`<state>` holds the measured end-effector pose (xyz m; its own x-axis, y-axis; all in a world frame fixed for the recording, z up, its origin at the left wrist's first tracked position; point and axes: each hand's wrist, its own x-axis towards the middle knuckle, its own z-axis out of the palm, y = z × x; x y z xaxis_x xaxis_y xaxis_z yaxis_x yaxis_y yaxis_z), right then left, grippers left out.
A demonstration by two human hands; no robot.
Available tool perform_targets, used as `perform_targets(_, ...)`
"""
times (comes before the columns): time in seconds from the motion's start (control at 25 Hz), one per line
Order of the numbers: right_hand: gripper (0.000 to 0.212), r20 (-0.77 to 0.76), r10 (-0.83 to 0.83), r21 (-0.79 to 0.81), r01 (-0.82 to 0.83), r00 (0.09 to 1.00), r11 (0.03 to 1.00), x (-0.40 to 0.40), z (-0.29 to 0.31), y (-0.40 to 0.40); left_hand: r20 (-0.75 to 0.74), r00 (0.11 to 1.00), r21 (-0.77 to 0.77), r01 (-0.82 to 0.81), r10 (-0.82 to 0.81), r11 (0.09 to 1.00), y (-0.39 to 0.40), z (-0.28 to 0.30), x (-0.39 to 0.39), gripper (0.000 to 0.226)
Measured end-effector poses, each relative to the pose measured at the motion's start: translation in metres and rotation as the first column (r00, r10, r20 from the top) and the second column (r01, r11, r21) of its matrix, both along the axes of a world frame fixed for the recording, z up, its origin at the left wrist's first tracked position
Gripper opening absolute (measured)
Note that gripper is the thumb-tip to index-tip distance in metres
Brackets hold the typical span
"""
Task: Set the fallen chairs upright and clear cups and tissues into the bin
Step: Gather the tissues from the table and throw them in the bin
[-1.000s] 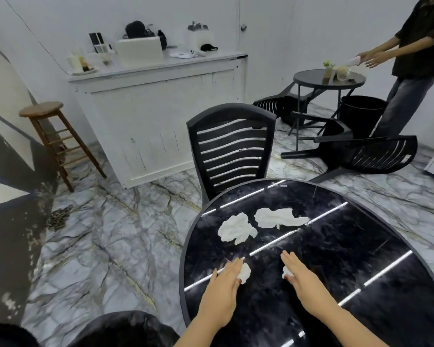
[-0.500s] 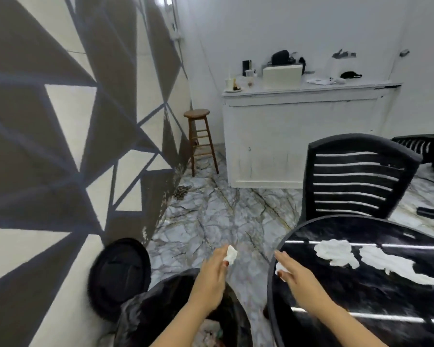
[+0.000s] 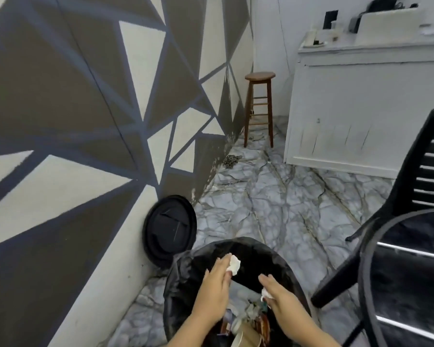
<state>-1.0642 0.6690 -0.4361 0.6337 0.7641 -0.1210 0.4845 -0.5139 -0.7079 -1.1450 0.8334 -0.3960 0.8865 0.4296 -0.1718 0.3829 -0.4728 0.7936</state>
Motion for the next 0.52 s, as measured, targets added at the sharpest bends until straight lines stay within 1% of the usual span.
perform_targets(0.04, 0.050, -0.085, -0.065, 0.051, 0.069, 0.994, 0.996, 0.002, -0.028, 0.006, -0.005, 1.000, -0.004, -0.001, 0.001, 1.000, 0.006, -0.024, -0.002, 0.043)
perform_targets(0.16, 0.051, -0.178, -0.149, 0.056, 0.161, 0.973, 0.985, 0.001, -0.104, 0.010, -0.031, 1.000, 0.010, -0.001, 0.002, 1.000, 0.015, -0.101, -0.002, 0.044)
perform_targets(0.24, 0.049, -0.157, -0.145, 0.018, 0.149, 0.977, 0.989, 0.007, -0.146, 0.020, -0.064, 0.998, 0.038, 0.015, -0.012, 0.999, 0.018, -0.149, 0.001, 0.044)
perform_targets(0.32, 0.048, -0.197, -0.109, -0.037, 0.104, 0.974, 0.994, 0.014, -0.179, 0.025, -0.087, 0.995, 0.079, 0.045, -0.038, 0.996, 0.019, -0.188, 0.005, 0.044)
perform_targets(0.36, 0.048, -0.184, -0.109, -0.057, 0.100, 0.977, 0.993, 0.018, -0.196, 0.027, -0.091, 0.995, 0.094, 0.043, -0.034, 0.995, 0.019, -0.204, 0.007, 0.044)
perform_targets(0.44, 0.050, -0.170, -0.098, -0.124, 0.077, 0.981, 0.989, 0.025, -0.213, 0.029, -0.102, 0.995, 0.113, 0.015, -0.003, 0.993, 0.022, -0.222, 0.014, 0.045)
perform_targets(0.52, 0.060, -0.128, -0.083, -0.228, 0.053, 0.988, 0.972, 0.030, -0.220, 0.030, -0.140, 0.990, 0.169, 0.024, 0.000, 0.985, 0.021, -0.232, 0.018, 0.050)
